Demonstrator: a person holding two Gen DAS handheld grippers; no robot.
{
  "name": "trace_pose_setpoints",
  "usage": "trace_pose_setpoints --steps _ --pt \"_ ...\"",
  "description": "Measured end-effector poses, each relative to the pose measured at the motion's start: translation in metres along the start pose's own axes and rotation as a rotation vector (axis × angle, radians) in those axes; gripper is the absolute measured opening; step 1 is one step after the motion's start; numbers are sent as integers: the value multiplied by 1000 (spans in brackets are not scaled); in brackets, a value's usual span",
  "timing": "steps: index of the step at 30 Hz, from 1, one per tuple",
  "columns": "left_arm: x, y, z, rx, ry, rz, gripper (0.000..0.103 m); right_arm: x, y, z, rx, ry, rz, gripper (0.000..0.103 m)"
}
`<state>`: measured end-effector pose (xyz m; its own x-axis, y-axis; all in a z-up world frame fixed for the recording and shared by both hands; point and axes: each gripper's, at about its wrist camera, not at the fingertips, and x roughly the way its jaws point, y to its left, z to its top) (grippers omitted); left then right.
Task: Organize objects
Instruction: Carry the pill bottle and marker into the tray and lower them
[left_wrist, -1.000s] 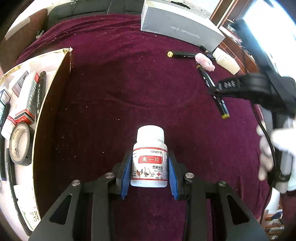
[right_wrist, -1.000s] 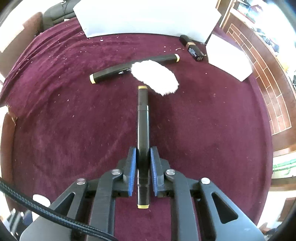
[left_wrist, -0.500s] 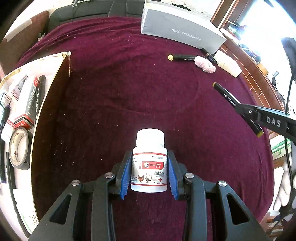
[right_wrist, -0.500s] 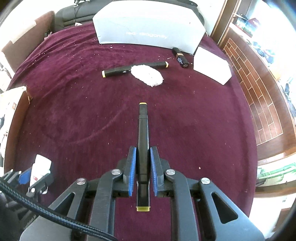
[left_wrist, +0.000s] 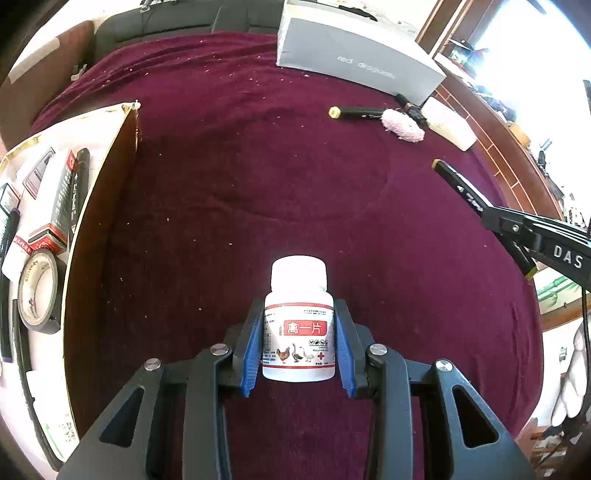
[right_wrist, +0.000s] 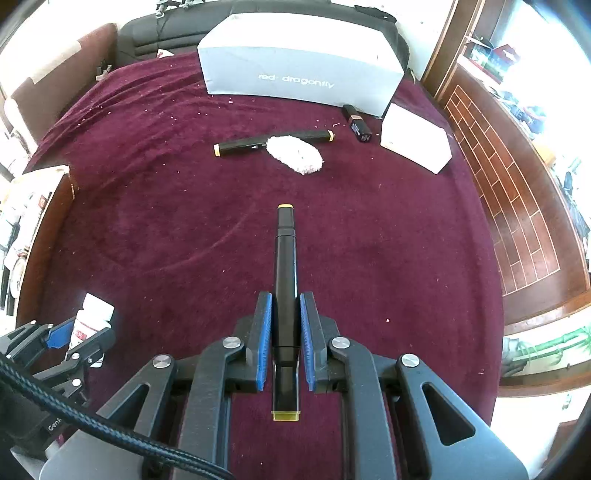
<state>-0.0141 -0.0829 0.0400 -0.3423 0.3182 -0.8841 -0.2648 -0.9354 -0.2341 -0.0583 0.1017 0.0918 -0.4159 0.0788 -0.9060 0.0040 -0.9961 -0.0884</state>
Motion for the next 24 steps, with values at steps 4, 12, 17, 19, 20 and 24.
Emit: trace_pose_setpoints --steps 4,12,17,19,20,24 --pt "-8 -7 -2 11 -10 -23 30 -2 -1 -3 3 2 8 12" --pt "-31 -16 -5 3 -29 -86 30 -9 3 -9 -5 -2 23 12" --pt "-49 -18 -9 3 -48 -112 30 -14 10 -11 -16 -7 36 12" --pt "-56 -16 -11 -3 -54 -121 30 -17 14 -12 -22 -10 42 12" --pt "-60 -14 -12 -8 -58 -126 31 -19 17 -12 -27 -13 44 12" --pt "-75 -4 -16 -33 -73 -137 31 -27 29 -12 -47 -24 58 13"
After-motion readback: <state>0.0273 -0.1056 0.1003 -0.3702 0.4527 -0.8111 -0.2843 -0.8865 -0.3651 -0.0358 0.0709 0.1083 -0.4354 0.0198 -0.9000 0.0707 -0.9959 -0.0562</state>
